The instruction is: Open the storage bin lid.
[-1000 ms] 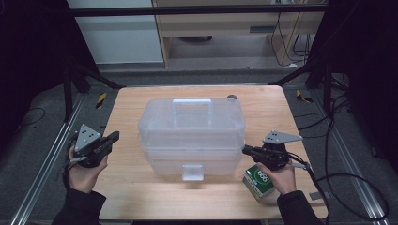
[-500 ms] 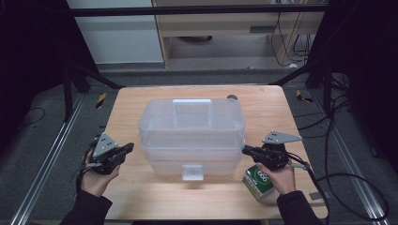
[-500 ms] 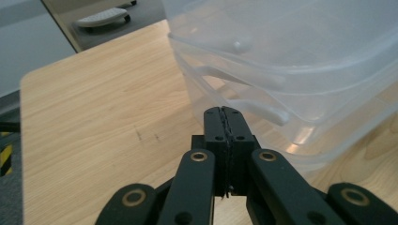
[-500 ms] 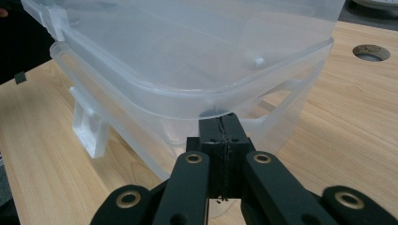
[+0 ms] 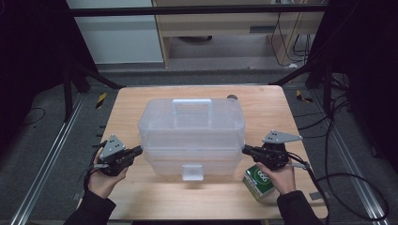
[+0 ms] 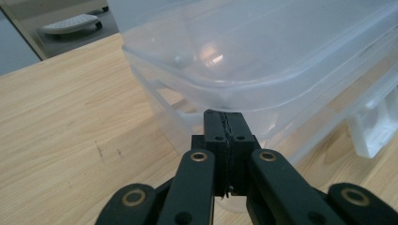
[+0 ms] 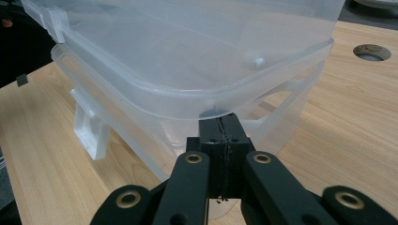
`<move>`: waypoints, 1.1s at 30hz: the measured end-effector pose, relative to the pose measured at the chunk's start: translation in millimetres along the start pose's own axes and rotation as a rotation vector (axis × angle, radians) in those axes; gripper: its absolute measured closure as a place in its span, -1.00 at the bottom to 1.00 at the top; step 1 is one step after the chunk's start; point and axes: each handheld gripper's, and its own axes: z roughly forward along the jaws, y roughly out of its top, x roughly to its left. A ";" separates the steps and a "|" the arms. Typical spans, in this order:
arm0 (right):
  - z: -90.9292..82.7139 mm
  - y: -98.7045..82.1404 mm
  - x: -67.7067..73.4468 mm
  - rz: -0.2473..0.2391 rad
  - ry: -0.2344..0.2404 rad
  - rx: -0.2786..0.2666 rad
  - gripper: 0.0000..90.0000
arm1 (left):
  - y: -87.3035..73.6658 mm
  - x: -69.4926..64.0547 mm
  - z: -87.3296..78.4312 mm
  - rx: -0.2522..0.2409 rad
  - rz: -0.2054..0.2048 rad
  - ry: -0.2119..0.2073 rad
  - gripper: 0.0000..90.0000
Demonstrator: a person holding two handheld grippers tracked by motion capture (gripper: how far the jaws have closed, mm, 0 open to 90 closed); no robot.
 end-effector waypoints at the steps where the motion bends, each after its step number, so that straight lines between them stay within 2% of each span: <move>1: -0.2 0.2 -0.2 0.001 0.000 -0.002 1.00 | 0.6 -0.6 0.0 -0.002 0.001 0.005 0.99; 10: -2.0 6.0 -2.8 0.009 0.006 -0.024 1.00 | 5.7 1.1 -1.0 -0.030 -0.019 0.002 0.99; 19: -4.3 19.3 -5.3 0.017 0.003 -0.058 1.00 | 20.8 2.5 1.6 -0.067 -0.021 0.020 0.98; 23: -4.8 22.8 -7.4 0.028 0.008 -0.072 1.00 | 26.9 1.0 5.7 -0.065 -0.009 0.029 0.98; 33: -4.9 32.8 -10.1 0.029 0.009 -0.085 1.00 | 37.7 5.7 5.1 -0.081 -0.032 0.039 0.98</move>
